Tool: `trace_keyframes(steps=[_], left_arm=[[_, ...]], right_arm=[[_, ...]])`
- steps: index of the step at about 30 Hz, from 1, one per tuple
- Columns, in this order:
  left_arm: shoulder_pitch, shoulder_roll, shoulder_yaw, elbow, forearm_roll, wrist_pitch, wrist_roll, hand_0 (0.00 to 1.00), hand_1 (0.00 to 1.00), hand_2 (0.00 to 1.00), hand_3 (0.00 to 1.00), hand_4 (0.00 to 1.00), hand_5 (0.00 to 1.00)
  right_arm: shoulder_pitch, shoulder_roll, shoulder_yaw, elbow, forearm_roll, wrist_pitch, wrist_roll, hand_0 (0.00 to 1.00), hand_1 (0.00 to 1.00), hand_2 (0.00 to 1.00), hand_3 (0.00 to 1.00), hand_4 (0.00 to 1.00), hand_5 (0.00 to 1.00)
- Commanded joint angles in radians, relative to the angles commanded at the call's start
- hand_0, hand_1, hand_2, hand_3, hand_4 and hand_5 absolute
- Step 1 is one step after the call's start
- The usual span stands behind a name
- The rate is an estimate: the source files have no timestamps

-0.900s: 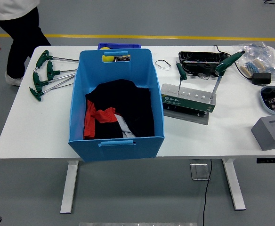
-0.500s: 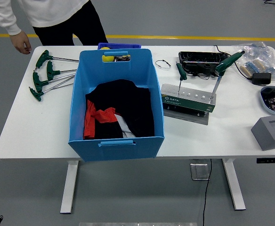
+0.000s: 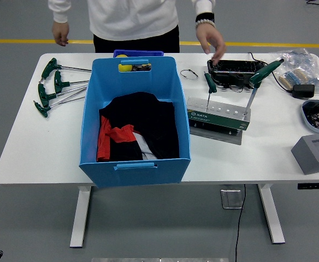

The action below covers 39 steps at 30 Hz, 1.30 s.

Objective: Lift tool from toolbox,place it in box,lift tool from toolbox,place it in box

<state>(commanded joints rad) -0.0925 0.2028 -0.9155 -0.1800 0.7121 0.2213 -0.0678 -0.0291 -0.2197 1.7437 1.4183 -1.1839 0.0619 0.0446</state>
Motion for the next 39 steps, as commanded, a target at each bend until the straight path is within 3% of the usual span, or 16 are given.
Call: trace_keyframes(steps=[15,26,27,32,33,38,39], left_arm=[[0.008,0.009,-0.001,0.000,-0.009,-0.001,-0.007,0.866,0.886,0.886,0.702,0.701,0.680],[0.008,0.011,-0.010,0.000,0.001,-0.001,-0.006,0.865,0.886,0.887,0.701,0.700,0.677],[0.008,0.012,-0.010,0.000,0.002,-0.001,-0.006,0.864,0.886,0.887,0.700,0.702,0.677],[0.009,0.015,-0.022,0.000,0.011,0.000,-0.006,0.864,0.886,0.887,0.700,0.702,0.677],[0.010,0.014,-0.023,0.000,0.011,0.000,-0.007,0.863,0.885,0.887,0.699,0.702,0.676],[0.008,0.008,-0.016,0.000,-0.002,-0.002,-0.010,0.863,0.885,0.887,0.699,0.702,0.676],[0.007,0.007,-0.016,0.000,-0.003,-0.002,-0.012,0.863,0.885,0.887,0.700,0.702,0.675]], right_arm=[[-0.003,-0.001,-0.002,0.008,-0.058,-0.062,0.021,0.966,0.881,0.881,0.921,0.998,0.998],[0.000,-0.027,-0.024,0.050,-0.259,-0.112,0.052,0.968,0.885,0.886,0.923,0.998,0.998],[0.001,-0.036,-0.031,0.057,-0.283,-0.119,0.059,0.974,0.895,0.895,0.934,0.998,0.928],[0.006,-0.082,-0.064,0.092,-0.445,-0.142,0.079,0.974,0.895,0.895,0.934,0.998,0.928],[0.009,-0.091,-0.072,0.099,-0.487,-0.147,0.083,0.998,0.928,0.924,0.969,0.998,0.804],[0.052,-0.146,-0.131,0.136,-0.648,-0.168,0.103,0.998,0.928,0.924,0.969,0.998,0.804],[0.067,-0.162,-0.149,0.146,-0.686,-0.171,0.105,0.998,0.967,0.967,0.998,0.998,0.572]])
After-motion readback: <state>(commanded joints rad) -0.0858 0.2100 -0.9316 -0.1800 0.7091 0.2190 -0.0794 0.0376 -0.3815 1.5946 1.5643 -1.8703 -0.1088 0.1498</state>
